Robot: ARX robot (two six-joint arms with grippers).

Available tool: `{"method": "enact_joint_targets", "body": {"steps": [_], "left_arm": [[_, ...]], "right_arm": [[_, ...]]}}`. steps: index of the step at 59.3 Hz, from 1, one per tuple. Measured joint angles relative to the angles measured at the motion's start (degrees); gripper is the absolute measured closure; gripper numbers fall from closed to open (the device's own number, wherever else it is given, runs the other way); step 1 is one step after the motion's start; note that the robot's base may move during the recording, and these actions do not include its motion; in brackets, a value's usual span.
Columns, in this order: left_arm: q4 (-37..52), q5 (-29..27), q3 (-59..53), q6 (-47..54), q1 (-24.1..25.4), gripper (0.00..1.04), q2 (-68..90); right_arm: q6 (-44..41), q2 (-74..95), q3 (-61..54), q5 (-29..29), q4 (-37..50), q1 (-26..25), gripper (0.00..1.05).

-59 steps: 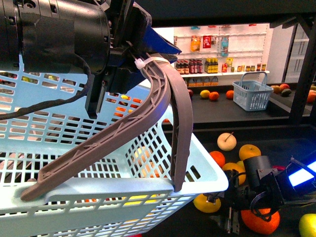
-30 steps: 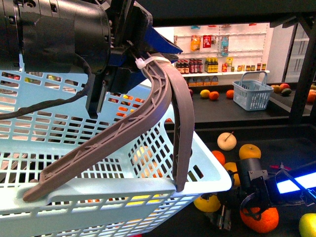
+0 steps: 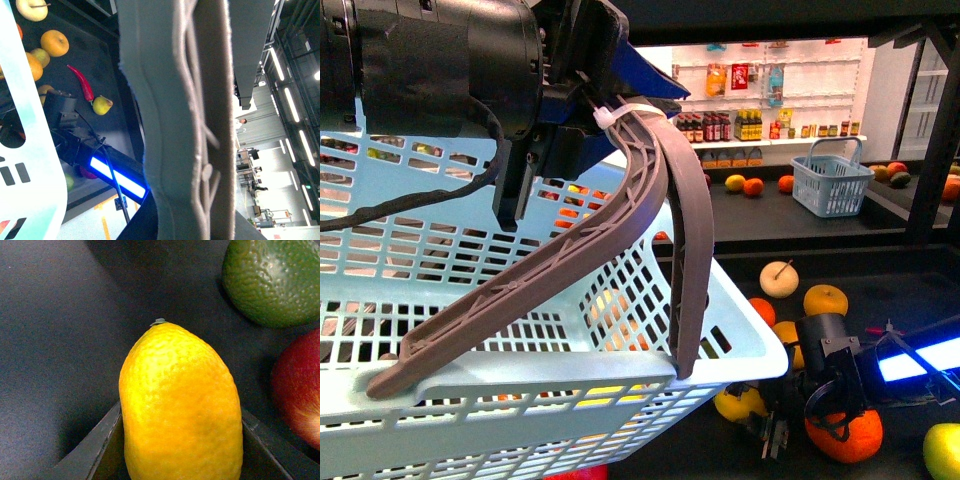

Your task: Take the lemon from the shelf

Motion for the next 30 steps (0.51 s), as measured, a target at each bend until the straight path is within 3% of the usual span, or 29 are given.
{"method": "enact_joint_targets", "body": {"steps": [12,30], "left_arm": [[0.02,-0.07,0.00,0.00,0.00,0.98,0.00],[0.00,-0.02,0.02,0.00,0.00,0.98,0.00]], "right_arm": [[2.10,-3.32,-5.90,0.39,4.26,-0.35,0.52],[16.13,-28.44,-36.92,4.20,28.76,-3.85,0.54]]}}
